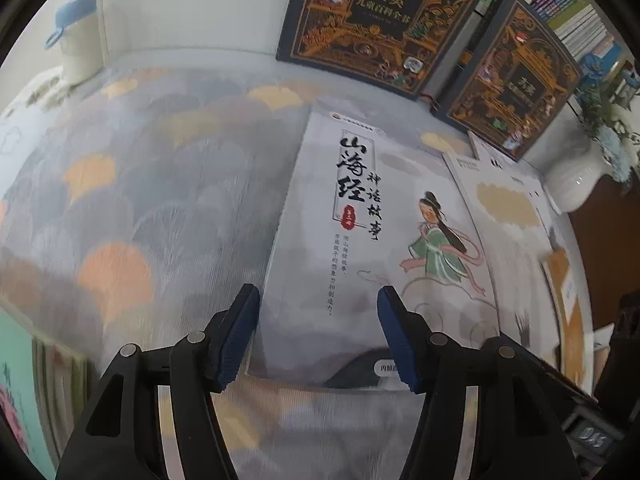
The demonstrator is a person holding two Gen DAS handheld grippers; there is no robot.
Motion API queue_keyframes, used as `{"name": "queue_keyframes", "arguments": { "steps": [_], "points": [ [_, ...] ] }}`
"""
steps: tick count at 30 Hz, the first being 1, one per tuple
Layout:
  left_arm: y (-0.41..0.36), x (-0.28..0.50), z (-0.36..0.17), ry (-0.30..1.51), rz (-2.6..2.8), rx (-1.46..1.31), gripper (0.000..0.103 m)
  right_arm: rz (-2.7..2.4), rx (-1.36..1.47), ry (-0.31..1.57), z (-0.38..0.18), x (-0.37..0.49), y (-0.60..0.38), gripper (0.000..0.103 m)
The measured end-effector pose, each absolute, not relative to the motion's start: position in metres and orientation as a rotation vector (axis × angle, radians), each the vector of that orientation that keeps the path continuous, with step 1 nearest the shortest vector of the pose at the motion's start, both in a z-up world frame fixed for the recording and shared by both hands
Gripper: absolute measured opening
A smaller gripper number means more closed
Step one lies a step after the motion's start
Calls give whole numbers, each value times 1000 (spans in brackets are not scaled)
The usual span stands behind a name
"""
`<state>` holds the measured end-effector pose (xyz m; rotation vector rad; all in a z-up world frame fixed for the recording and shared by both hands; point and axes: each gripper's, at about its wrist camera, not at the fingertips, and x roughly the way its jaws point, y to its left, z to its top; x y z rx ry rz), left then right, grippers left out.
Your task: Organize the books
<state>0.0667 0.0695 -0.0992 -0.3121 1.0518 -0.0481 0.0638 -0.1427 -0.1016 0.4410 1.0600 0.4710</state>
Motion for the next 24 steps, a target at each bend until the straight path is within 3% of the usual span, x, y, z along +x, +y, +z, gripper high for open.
{"name": "queue_keyframes", "arguments": {
  "steps": [16, 24],
  "points": [
    [74, -114, -86, 1104, -270, -296, 58, 649, 389, 1197, -104, -69, -159, 52],
    [83, -95, -94, 1100, -346, -358, 54, 717, 353, 1228, -110, -74, -167, 48]
  ]
}}
